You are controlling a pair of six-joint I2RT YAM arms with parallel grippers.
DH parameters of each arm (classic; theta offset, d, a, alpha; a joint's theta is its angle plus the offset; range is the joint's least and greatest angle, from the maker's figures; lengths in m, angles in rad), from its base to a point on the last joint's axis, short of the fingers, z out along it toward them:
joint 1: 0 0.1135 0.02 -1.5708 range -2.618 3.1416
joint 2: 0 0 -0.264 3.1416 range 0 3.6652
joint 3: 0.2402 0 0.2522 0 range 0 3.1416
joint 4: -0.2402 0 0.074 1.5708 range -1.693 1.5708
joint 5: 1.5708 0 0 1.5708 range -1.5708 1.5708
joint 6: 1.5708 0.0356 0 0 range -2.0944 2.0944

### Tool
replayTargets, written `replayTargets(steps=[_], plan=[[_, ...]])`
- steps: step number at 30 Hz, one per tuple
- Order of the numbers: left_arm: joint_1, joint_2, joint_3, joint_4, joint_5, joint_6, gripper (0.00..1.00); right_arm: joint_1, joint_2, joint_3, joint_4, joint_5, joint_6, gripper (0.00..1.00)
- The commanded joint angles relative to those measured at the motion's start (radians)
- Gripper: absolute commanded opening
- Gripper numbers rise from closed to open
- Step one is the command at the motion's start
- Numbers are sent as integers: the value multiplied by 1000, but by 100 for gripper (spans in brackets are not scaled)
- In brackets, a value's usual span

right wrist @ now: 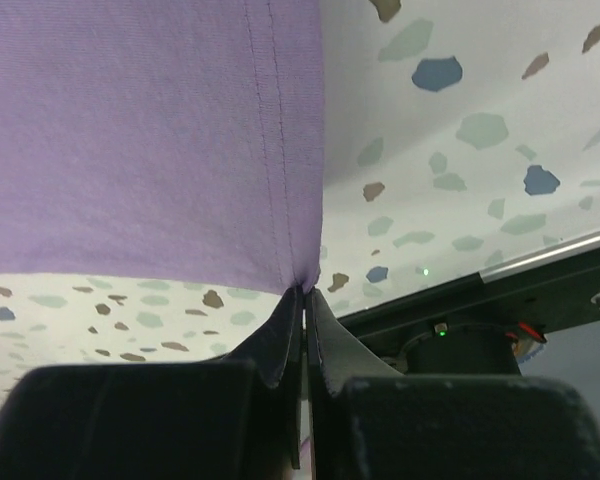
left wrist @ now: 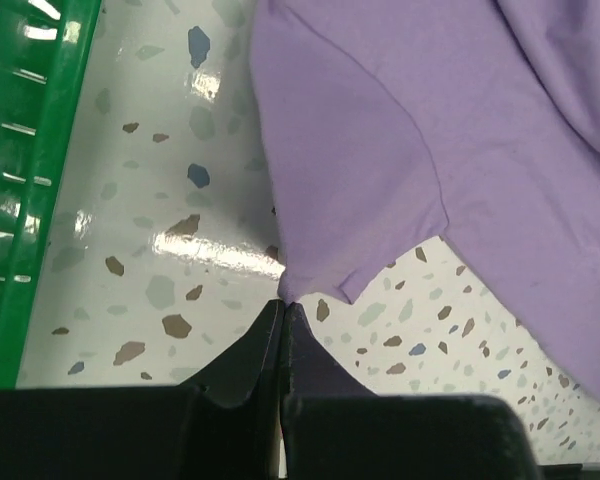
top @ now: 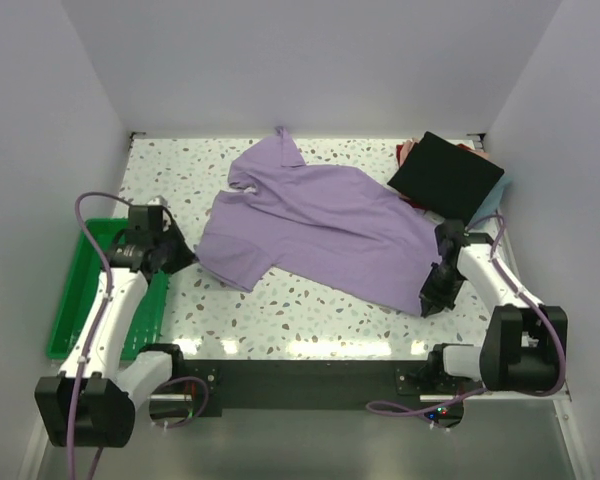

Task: Fold and stack the t-shirts
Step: Fold the tshirt

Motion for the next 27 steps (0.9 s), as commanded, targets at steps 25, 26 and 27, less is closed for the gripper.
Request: replayTargets(steps=[25,26,27], plan=[[7,-481,86,-559,-39,-123,0,194,-194,67,-288,11,-10,0],[7,-462,90,-550,-41,-116,0,194,-196,68,-288,14,-8,0],[7,-449,101,-540,-39,-102,0,194,-197,67,-288,16,-5,0]])
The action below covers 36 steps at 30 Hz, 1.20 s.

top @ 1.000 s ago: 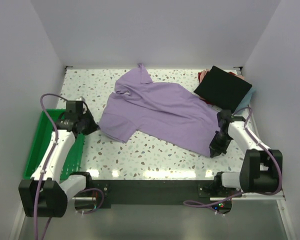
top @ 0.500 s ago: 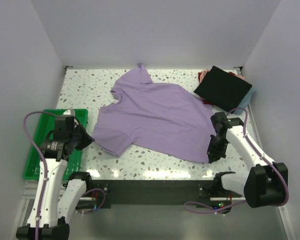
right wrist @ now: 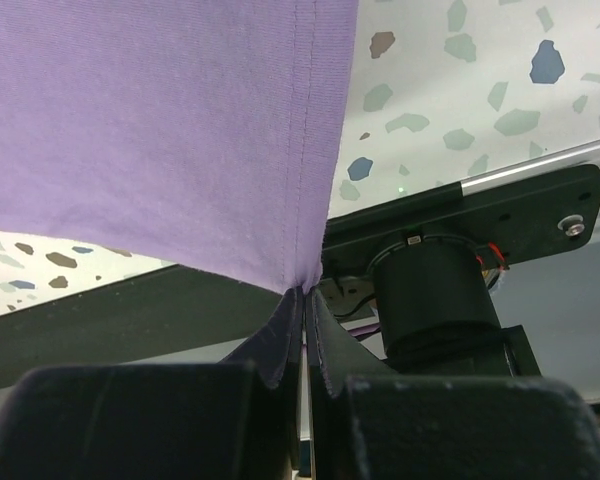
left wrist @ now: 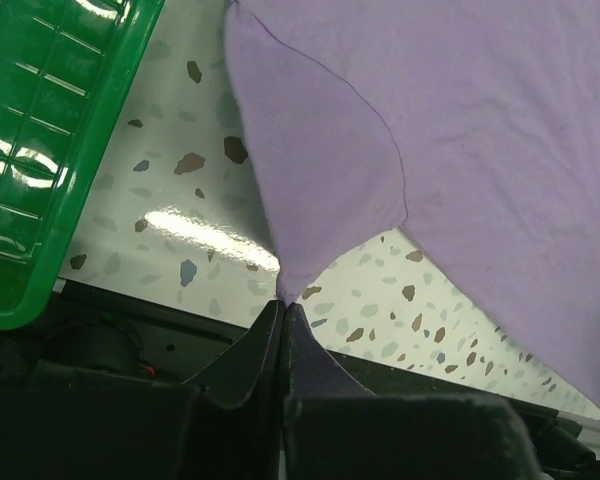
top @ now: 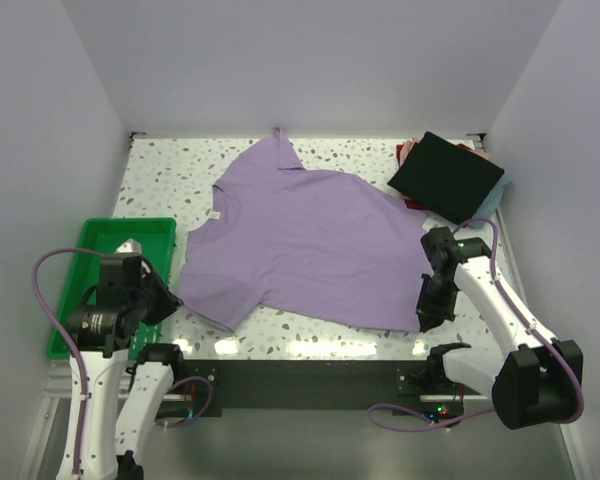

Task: Fold and stack the t-shirts
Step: Fold the tshirt

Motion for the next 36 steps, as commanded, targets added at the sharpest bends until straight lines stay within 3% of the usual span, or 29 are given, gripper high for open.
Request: replayTargets(steps=[1,17,28,36], plan=[[7,47,41,29,19,28,0,5,-17,39,-37,29,2,0],[7,455,99,431,163,126,0,1,224,20,141,-56,43,0],[7,777,266,611,232,166,0,-147,361,154,172,-65,-7,0],[5,965,493,637,272,185,0,-213,442,250,172,-66,-24,0]])
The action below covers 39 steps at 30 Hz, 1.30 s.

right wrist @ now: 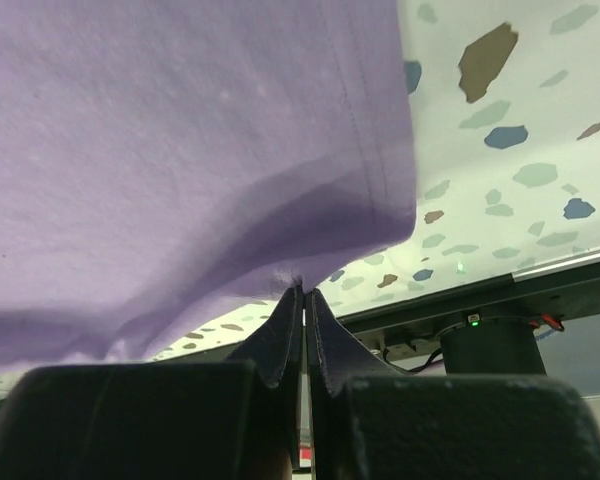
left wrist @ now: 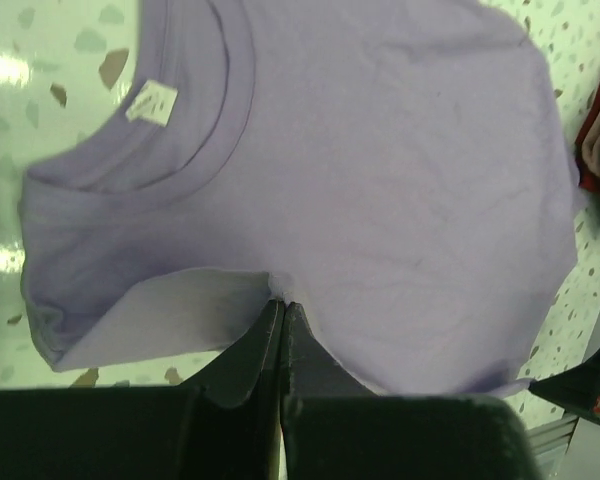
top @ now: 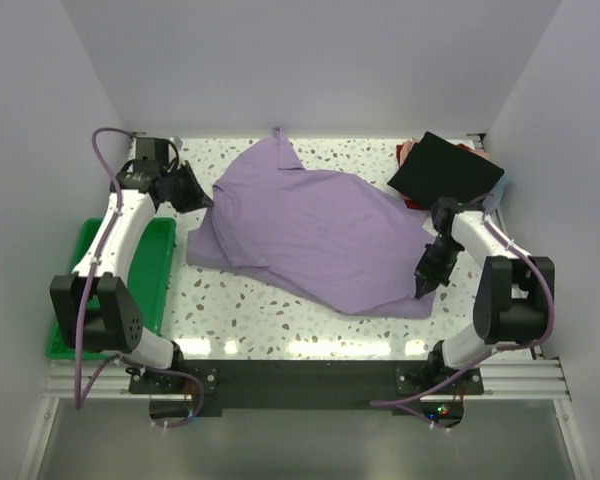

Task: Fold and stack the t-shirts
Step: Fold the tshirt

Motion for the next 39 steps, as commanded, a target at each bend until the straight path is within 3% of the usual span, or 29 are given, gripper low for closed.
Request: replayTargets(steps=[1,13,24,39], plan=[[7,51,103,70,36,36,0,-35,11,56,-8,4,-20,0],[7,192,261,80,47,56,0,-151,45,125,-9,6,-49,0],[7,257,328,82,43,66,0,-183,61,170,-11,7,-61,0],[7,358,373,106,43,84,0,-190,218,260,49,4,-70,0]])
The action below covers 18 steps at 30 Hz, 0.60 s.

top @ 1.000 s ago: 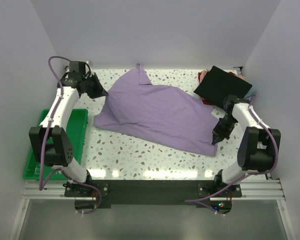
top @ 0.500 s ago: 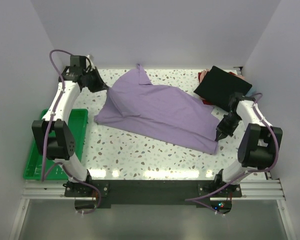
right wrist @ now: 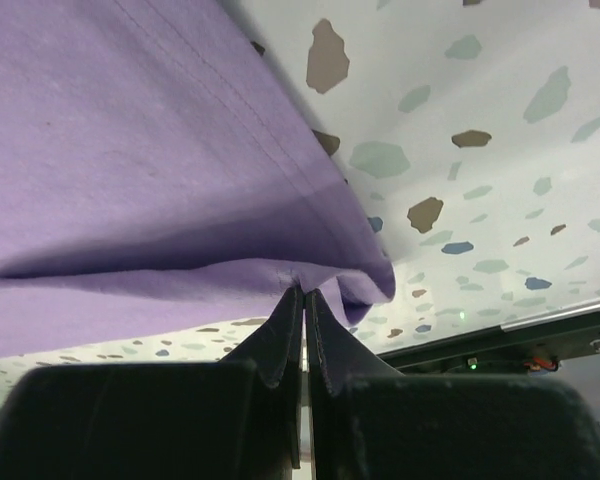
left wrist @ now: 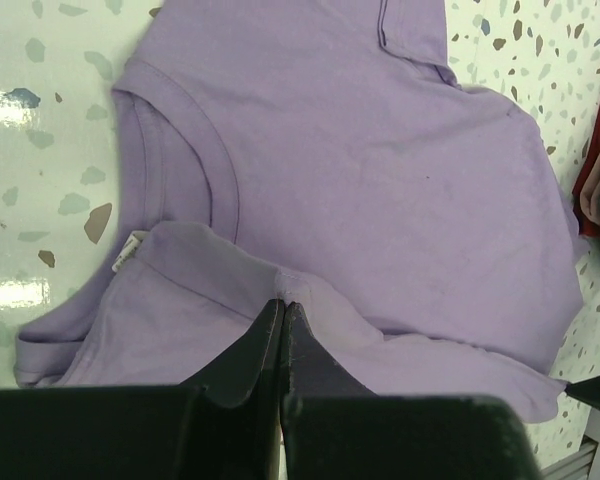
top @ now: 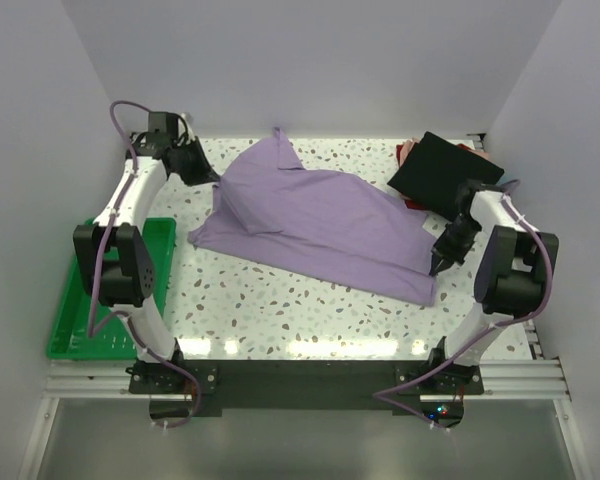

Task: Fold and stack the t-shirts
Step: Fold the tshirt

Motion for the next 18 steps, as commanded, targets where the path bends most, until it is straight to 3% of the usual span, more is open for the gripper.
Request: replayTargets(steps=[1,16,18], plan=[[7,27,68,55,18,28,0,-5,24,42,28,0,-16,0],[7,136,137,84,57,32,0,-7,89,83,53,24,-10,0],[7,154,140,102,74,35,26,-7,86,92,53,21,-7,0]])
